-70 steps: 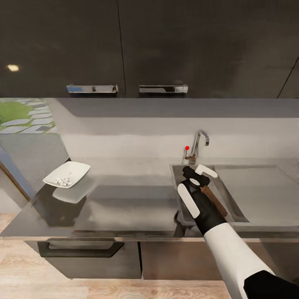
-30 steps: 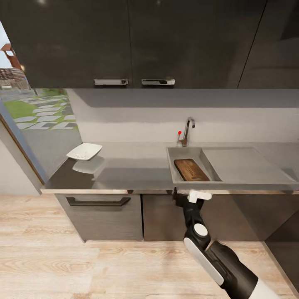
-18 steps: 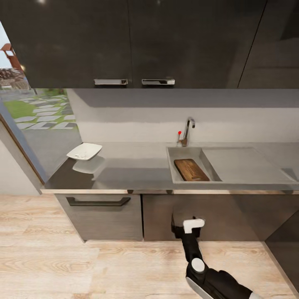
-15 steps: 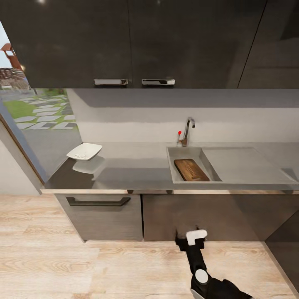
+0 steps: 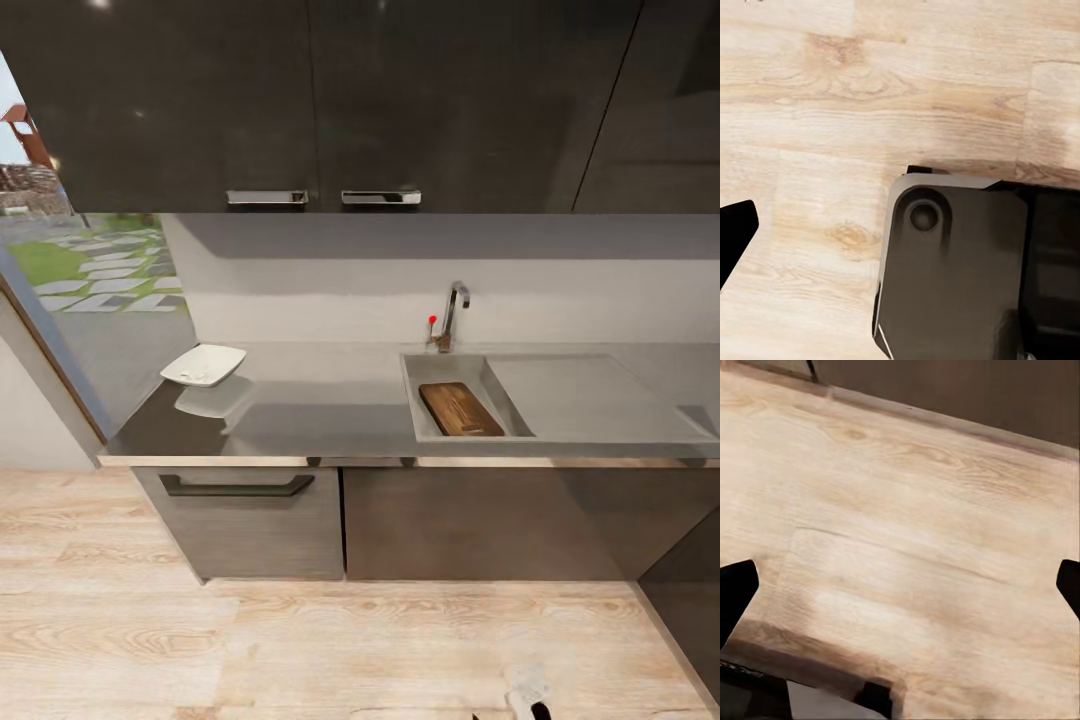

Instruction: In the kitchen, take the Vidalia onion out of the sink, dice it on the chopping board with the paring knife, put the diced onion into the bowl on the countertop, then place both the paring knife and the chopping board into the sink.

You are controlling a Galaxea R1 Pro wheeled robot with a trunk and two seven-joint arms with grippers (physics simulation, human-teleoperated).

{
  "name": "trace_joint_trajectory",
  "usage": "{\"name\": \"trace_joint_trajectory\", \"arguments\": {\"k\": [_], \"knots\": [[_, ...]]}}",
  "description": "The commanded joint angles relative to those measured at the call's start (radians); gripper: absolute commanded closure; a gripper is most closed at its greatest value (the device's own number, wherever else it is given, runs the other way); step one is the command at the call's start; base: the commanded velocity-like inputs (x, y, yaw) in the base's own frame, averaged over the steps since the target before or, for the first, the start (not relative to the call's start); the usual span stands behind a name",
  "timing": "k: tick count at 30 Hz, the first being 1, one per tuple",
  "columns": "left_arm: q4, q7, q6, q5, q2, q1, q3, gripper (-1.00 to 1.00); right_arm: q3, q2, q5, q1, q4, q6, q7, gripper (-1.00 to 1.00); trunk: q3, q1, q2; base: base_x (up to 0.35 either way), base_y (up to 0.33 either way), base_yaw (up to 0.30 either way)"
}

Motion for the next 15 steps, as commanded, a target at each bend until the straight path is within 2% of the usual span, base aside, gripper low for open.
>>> {"name": "trace_joint_trajectory", "arguments": {"k": [1,2,3,5,7,10,12,15], "knots": [[-0.001,0.009,-0.003,0.010,0.002,0.000,-0.006,-1.00,0.002,0.001,-0.011,0.015,0.003,-0.001,0.011,-1.00,-0.002,0.001,-0.002,0.000,0.000,0.000],[0.023,0.016,0.002,0.011,0.003,-0.038,-0.004,-1.00,0.001,0.001,-0.013,0.089,0.009,0.002,0.011,-1.00,-0.002,0.001,-0.002,0.000,0.000,0.000],[0.058,0.017,0.003,0.012,0.003,-0.066,-0.002,-1.00,0.000,0.001,-0.016,0.114,0.011,0.002,0.009,-1.00,-0.002,0.001,-0.002,0.000,0.000,0.000],[0.168,0.019,0.005,0.012,0.007,-0.141,0.001,-1.00,-0.001,0.001,-0.057,0.157,0.028,0.013,-0.003,-1.00,-0.002,0.001,-0.002,0.000,0.000,0.000],[0.216,0.019,0.006,0.012,0.008,-0.166,0.002,-1.00,-0.001,0.002,-0.095,0.174,0.039,0.023,-0.013,-1.00,-0.001,0.001,-0.002,0.000,0.000,0.000],[0.301,0.020,0.014,0.012,0.009,-0.191,0.002,-1.00,-0.002,0.001,-0.202,0.200,0.048,0.035,-0.027,-1.00,0.001,0.001,-0.002,0.000,0.000,0.000],[0.346,0.020,0.016,0.013,0.011,-0.197,0.002,-1.00,-0.002,0.000,-0.257,0.217,0.051,0.037,-0.030,-1.00,0.004,0.001,-0.002,0.000,0.000,0.000],[0.419,0.020,0.018,0.014,0.020,-0.200,0.002,-1.00,-0.002,-0.001,-0.289,0.238,0.053,0.042,-0.033,-1.00,0.008,0.001,-0.002,0.000,0.000,0.000]]}}
